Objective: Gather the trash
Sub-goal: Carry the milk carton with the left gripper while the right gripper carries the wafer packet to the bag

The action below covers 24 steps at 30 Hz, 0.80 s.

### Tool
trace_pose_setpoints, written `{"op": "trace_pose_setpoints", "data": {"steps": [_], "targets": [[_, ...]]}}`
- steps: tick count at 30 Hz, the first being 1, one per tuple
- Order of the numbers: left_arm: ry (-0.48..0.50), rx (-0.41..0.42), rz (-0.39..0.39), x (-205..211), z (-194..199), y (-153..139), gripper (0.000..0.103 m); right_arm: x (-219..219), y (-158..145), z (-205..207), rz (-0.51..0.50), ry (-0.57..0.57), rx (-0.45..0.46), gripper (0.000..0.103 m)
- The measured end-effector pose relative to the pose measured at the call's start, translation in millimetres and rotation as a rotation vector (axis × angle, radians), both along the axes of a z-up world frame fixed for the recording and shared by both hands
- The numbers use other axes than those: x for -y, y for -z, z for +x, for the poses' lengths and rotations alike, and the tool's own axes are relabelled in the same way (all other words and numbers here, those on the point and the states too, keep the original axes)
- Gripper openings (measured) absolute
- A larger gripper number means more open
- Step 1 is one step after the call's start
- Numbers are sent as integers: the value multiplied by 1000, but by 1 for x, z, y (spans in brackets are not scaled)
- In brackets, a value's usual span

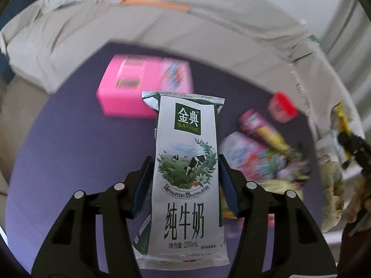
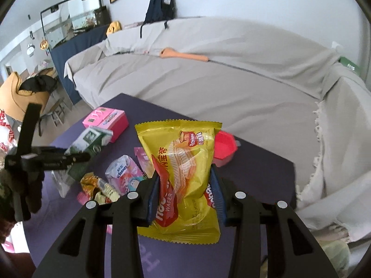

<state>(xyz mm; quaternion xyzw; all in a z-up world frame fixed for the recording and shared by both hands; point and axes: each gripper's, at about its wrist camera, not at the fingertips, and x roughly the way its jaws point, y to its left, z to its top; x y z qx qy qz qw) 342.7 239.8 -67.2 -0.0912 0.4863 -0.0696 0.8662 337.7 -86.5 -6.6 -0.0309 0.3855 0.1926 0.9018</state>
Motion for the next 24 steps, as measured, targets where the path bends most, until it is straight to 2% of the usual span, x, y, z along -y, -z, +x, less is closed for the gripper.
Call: {"op": "trace_pose_setpoints", "data": {"steps": [7,12,16,24], "targets": [[67,227,-30,48,-25,-98,52,42,-35,-43,34,48,104,38],[160,335,-70,104,-44,-147,52,83,-50,-75,45,108,159,38],[246,370,-101,152,-54,-158,52,123,-58,-100,46,183,192,38],[435,313,-171,258,-61,-142,52,205,-58,-155,17,358,220,38]]}}
